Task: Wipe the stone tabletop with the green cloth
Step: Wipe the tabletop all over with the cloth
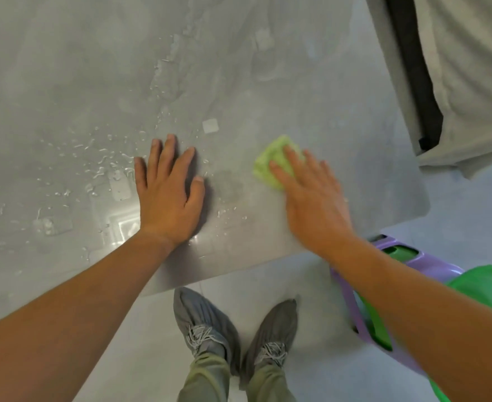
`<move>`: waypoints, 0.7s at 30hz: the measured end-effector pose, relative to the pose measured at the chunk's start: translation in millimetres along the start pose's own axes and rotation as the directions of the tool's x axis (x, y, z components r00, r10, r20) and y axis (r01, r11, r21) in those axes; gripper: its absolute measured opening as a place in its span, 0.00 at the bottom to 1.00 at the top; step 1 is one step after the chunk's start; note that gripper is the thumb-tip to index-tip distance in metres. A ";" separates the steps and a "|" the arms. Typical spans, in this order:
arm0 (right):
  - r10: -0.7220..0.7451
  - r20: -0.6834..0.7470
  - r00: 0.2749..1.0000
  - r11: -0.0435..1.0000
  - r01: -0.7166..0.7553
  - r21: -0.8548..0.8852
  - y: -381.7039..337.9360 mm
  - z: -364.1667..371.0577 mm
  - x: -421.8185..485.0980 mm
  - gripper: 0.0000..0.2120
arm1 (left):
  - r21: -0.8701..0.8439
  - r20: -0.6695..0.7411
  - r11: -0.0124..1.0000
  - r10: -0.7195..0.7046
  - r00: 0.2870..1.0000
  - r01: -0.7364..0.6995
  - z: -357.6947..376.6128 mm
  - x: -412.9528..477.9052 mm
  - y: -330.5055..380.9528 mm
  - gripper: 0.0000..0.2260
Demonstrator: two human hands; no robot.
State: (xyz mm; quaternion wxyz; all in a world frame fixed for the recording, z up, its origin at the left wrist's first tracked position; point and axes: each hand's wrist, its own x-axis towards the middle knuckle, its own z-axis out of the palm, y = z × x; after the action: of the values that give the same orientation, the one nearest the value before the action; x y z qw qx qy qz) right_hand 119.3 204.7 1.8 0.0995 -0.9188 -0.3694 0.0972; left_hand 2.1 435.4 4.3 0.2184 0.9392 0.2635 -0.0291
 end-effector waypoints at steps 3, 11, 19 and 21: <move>0.311 -0.064 0.948 0.950 -0.309 0.046 58.3 -20.8 -9.0 0.32 | 0.078 0.014 0.997 0.005 1.000 -0.006 2.4 -2.1 0.9 0.29; 0.123 -0.028 0.992 0.992 -0.122 0.015 22.9 -0.7 -40.2 0.35 | 0.185 0.020 0.983 -0.016 1.000 0.011 7.2 -2.4 3.6 0.29; 0.457 -0.091 0.885 0.888 -0.448 0.102 62.0 -18.3 -26.1 0.34 | 0.151 0.075 0.982 0.103 0.992 -0.113 9.9 -20.4 46.7 0.29; 0.311 -0.063 0.948 0.950 -0.308 0.053 53.4 -13.9 -36.8 0.35 | 0.162 0.101 0.978 0.120 0.988 -0.136 19.3 -20.2 66.0 0.30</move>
State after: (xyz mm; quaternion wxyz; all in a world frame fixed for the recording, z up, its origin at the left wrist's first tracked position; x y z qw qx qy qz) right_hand 132.0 139.7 5.4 0.1157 -0.9659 -0.2148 0.0868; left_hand 19.4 366.9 16.4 0.1516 0.9669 0.1889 -0.0798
